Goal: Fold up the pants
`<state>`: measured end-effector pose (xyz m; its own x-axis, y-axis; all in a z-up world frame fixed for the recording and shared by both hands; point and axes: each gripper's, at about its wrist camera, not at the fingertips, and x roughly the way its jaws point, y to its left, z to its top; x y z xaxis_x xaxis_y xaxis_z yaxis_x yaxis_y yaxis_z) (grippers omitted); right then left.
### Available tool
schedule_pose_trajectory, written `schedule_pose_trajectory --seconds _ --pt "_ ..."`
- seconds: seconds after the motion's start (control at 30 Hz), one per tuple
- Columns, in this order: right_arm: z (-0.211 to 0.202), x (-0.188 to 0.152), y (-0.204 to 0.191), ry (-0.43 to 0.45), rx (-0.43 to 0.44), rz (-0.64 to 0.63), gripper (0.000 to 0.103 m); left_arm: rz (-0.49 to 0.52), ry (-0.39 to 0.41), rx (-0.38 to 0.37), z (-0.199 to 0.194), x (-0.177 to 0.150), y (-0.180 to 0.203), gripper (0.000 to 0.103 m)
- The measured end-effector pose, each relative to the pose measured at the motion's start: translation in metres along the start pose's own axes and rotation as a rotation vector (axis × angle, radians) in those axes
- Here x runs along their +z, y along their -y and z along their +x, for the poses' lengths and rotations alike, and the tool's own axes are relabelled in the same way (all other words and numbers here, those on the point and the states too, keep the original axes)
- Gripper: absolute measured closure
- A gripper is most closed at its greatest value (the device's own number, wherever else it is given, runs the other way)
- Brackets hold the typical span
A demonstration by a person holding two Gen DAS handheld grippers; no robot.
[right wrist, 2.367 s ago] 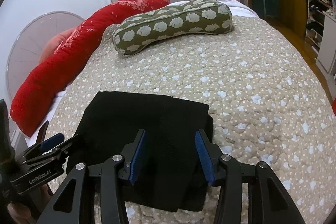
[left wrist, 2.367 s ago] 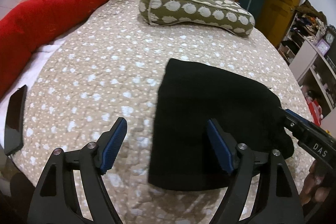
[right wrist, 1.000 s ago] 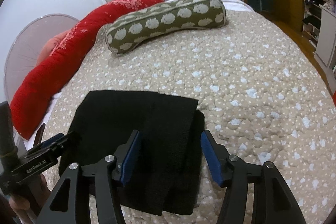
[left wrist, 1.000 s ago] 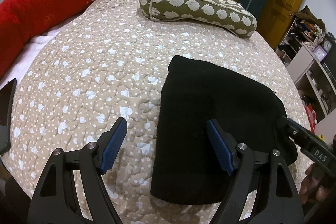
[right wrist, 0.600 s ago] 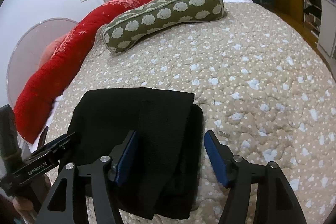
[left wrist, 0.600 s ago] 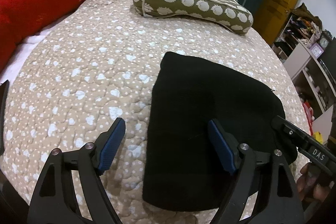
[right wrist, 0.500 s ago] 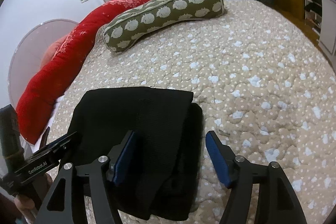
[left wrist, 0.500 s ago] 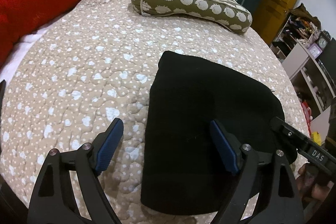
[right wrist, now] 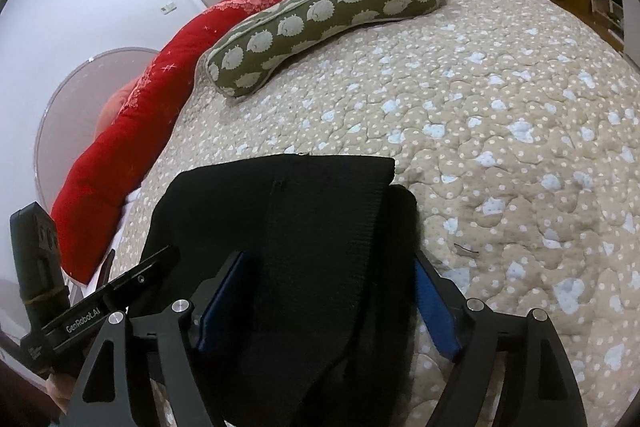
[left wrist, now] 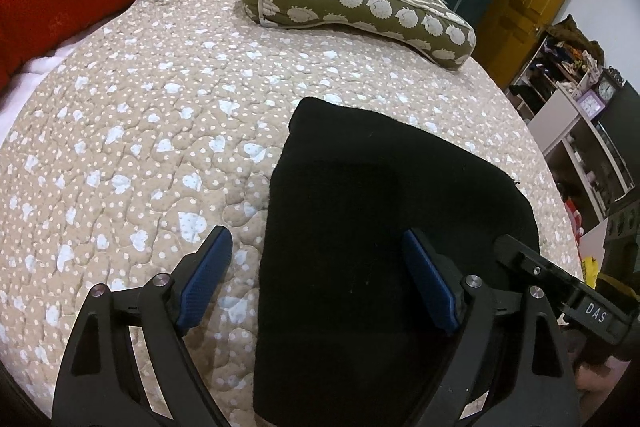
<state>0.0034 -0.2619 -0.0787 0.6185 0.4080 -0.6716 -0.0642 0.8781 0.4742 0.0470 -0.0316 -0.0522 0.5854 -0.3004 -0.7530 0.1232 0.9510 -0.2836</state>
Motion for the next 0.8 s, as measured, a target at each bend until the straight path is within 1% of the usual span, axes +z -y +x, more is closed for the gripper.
schedule_pose_trajectory --seconds 0.2,0.27,0.33,0.37,0.4,0.43,0.5,0.57,0.63,0.67,0.8 --pt "0.001 0.0 0.0 0.009 0.002 0.0 0.023 -0.007 0.007 -0.001 0.0 -0.001 0.001 0.016" --pt "0.0 -0.001 -0.001 0.016 -0.002 -0.007 0.026 -0.017 0.007 -0.005 0.001 -0.002 0.0 0.016" --pt "-0.003 -0.002 -0.002 0.034 0.004 -0.011 0.041 -0.025 0.008 -0.011 0.0 -0.002 0.0 0.016" --pt "-0.006 -0.002 -0.002 0.046 0.007 -0.01 0.045 -0.029 0.01 -0.022 -0.001 -0.004 0.0 0.024" --pt "-0.009 -0.002 -0.001 0.055 0.008 -0.012 0.052 -0.03 0.01 -0.048 -0.001 -0.004 0.0 0.032" --pt "-0.012 -0.002 -0.003 0.062 0.012 -0.023 0.057 -0.025 0.011 -0.065 -0.003 -0.004 0.002 0.038" --pt "-0.018 0.001 -0.008 0.071 0.004 -0.047 0.062 0.01 0.033 -0.035 -0.008 -0.004 0.01 0.043" --pt "-0.025 0.006 -0.014 0.09 0.011 -0.068 0.065 0.029 0.041 -0.027 -0.013 0.0 0.015 0.051" --pt "-0.031 0.015 -0.021 0.114 0.017 -0.097 0.066 0.028 0.05 -0.048 -0.018 0.01 0.016 0.056" --pt "-0.032 0.02 -0.024 0.123 0.017 -0.107 0.066 0.028 0.055 -0.061 -0.021 0.017 0.016 0.057" --pt "-0.03 0.048 -0.035 0.158 0.027 -0.13 0.066 0.045 0.093 -0.037 -0.024 0.042 0.02 0.057"
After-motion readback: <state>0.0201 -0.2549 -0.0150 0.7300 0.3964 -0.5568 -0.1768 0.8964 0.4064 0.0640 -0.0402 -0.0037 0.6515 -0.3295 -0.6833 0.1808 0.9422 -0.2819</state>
